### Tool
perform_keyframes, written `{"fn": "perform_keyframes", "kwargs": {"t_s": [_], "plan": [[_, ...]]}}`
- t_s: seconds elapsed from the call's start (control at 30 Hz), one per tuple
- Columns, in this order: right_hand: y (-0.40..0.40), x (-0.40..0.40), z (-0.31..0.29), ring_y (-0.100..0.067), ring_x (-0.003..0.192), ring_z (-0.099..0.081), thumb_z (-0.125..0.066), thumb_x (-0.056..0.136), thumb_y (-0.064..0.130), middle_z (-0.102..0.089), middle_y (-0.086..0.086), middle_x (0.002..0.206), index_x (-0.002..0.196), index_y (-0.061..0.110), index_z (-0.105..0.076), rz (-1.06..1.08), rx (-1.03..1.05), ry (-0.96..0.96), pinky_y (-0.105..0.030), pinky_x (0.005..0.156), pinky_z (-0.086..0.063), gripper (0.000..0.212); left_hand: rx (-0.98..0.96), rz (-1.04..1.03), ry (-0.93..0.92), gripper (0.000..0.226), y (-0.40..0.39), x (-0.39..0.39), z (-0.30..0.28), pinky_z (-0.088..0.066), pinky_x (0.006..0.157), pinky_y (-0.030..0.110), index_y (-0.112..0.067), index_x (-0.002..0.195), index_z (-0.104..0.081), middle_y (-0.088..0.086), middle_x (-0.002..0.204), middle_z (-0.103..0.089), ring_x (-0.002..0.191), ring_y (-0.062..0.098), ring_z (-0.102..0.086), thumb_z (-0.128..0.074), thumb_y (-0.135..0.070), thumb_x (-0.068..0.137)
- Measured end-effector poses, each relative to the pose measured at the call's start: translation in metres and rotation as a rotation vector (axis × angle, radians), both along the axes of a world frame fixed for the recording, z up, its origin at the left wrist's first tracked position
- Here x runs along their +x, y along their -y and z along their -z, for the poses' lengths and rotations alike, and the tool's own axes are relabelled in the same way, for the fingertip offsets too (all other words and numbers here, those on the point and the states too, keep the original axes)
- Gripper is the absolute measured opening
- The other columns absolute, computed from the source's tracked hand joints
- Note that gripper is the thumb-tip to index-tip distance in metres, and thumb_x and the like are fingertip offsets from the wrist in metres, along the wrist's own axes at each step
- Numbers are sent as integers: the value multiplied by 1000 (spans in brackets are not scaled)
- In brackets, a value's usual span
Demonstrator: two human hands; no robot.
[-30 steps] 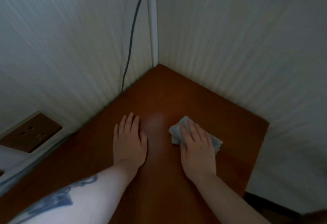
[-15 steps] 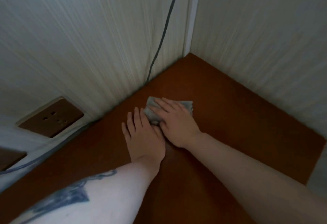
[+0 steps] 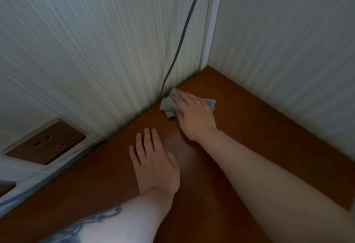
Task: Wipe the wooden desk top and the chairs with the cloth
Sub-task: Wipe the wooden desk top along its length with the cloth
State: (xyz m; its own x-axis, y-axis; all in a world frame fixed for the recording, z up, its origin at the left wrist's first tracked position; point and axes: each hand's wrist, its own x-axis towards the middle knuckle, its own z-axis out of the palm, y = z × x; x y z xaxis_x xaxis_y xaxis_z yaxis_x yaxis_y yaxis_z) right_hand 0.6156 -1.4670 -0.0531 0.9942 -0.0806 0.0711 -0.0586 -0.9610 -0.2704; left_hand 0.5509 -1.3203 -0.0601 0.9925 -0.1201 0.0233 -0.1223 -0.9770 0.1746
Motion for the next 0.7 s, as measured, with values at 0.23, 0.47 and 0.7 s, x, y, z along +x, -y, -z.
{"fn": "perform_keyframes", "kwargs": {"t_s": [0.23,0.47,0.7], "plan": [[77,34,-9,-22,144,-19,-34,103,28,-18,-3,160,153,20,-21,262,-2,-67,-35,117,-12,53,19,14,-36,70,-1,-2,-1,-13,118,48,-14,150,-28,7,155,-30,144,27,-21,-7,-37,88],[88,-41,-2,-20,143,-23,-36,102,31,-25,-2,158,152,23,-25,649,37,64,-33,115,-11,51,-6,11,-30,64,-2,-2,-2,-15,117,49,-12,148,-32,9,154,-32,144,29,-22,-17,-35,90],[95,-162,-2,-22,142,-26,-42,99,26,-30,-4,156,151,19,-29,993,36,87,-39,116,-16,53,-62,-6,-22,54,-2,-3,-4,-14,116,51,-8,146,-37,13,152,-35,142,32,-24,-44,-22,94]]}}
